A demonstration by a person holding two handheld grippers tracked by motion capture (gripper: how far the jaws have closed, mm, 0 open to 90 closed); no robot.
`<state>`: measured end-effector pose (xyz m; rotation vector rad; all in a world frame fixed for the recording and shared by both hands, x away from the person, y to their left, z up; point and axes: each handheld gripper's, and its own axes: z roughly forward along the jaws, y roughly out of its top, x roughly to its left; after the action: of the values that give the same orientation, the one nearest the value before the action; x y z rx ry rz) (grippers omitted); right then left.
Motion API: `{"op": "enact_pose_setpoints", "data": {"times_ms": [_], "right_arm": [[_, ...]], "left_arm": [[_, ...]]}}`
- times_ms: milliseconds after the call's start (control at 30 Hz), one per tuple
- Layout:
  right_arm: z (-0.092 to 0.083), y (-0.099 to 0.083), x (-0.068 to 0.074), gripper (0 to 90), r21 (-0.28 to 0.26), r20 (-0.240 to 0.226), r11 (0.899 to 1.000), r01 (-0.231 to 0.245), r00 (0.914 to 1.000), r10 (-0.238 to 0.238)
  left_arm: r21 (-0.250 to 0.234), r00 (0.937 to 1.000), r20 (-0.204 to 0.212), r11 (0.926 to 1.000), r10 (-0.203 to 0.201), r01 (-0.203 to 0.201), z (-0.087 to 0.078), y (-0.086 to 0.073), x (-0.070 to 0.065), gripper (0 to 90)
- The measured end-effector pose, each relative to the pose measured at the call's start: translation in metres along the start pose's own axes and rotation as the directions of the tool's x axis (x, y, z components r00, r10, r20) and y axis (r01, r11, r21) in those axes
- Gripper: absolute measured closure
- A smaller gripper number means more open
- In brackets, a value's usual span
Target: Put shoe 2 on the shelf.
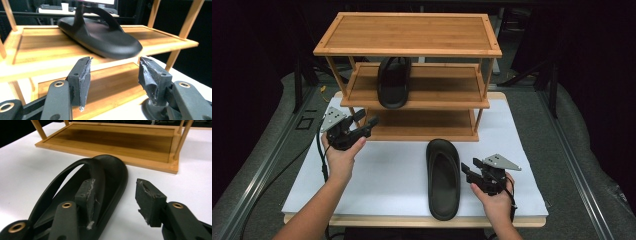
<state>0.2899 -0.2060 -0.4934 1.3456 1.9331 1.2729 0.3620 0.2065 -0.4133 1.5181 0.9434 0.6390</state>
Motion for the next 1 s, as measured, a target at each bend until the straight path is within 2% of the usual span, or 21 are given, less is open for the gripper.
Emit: {"op": "enact_pose_setpoints", "data": {"times_ms": [67,133,267,300,367,433,467,500,567,633,767,833,867,933,1000], "right_arm": [[0.001,-0.005,0.004,52.4,-0.002,-0.010,1.000,0.001,0.9999,-0.001],[0.003,-0.008,0.007,53.3,0.019,-0.018,1.000,0.003,0.9998,-0.003],[0.009,-0.015,0.012,53.1,0.053,-0.031,0.998,0.017,0.9994,-0.015],[0.011,-0.017,0.014,52.3,0.063,-0.049,0.998,0.014,0.9988,-0.011],[0.014,-0.020,0.017,52.1,0.077,-0.076,0.996,0.039,0.9966,-0.034],[0.017,-0.023,0.021,52.5,0.104,-0.064,0.992,0.066,0.9962,-0.060],[0.019,-0.023,0.021,54.9,0.107,-0.071,0.991,0.075,0.9952,-0.068],[0.021,-0.024,0.022,58.1,0.116,-0.061,0.988,0.106,0.9932,-0.099],[0.022,-0.023,0.023,61.6,0.126,-0.050,0.985,0.115,0.9927,-0.110],[0.021,-0.023,0.022,66.8,0.127,-0.069,0.985,0.116,0.9918,-0.107],[0.019,-0.022,0.019,71.9,0.126,-0.029,0.983,0.135,0.9908,-0.132],[0.019,-0.021,0.014,74.8,0.117,0.009,0.983,0.139,0.9900,-0.141],[0.019,-0.021,0.010,76.0,0.109,0.004,0.985,0.135,0.9906,-0.136],[0.019,-0.019,0.003,77.9,0.110,0.040,0.986,0.121,0.9911,-0.126],[0.020,-0.018,-0.005,77.9,0.101,0.038,0.989,0.107,0.9931,-0.111]], "left_arm": [[0.005,1.0000,0.001,1.0000,-0.008,0.008,-0.004,-0.005,0.000,42.9],[0.005,0.9997,0.006,0.9997,-0.025,0.025,-0.007,-0.014,0.001,42.8],[0.023,0.9998,0.013,0.9996,-0.018,0.018,-0.013,-0.033,0.003,42.4],[0.030,0.9997,0.013,0.9993,-0.022,0.022,-0.014,-0.037,0.004,42.4],[0.041,0.9995,0.003,0.9987,-0.030,0.030,-0.017,-0.048,0.007,42.4],[0.050,0.9998,-0.014,0.9986,-0.015,0.016,-0.019,-0.055,0.010,42.5],[0.064,0.9998,-0.020,0.9979,0.007,-0.006,-0.020,-0.059,0.014,42.4],[0.064,0.9996,-0.026,0.9979,0.010,-0.008,-0.022,-0.061,0.015,42.5],[0.068,0.9995,-0.031,0.9977,-0.007,0.009,-0.024,-0.066,0.021,42.5],[0.075,0.9988,-0.034,0.9964,-0.037,0.039,-0.022,-0.070,0.024,42.5],[0.098,0.9996,-0.018,0.9949,-0.022,0.024,-0.019,-0.073,0.022,42.7],[0.099,0.9997,-0.013,0.9949,-0.019,0.020,-0.017,-0.075,0.022,42.8],[0.103,0.9998,-0.012,0.9945,-0.014,0.016,-0.016,-0.075,0.022,42.9],[0.110,0.9998,-0.011,0.9938,-0.019,0.020,-0.015,-0.076,0.023,42.9],[0.114,0.9996,-0.017,0.9932,-0.021,0.022,-0.016,-0.076,0.023,42.9]]}}
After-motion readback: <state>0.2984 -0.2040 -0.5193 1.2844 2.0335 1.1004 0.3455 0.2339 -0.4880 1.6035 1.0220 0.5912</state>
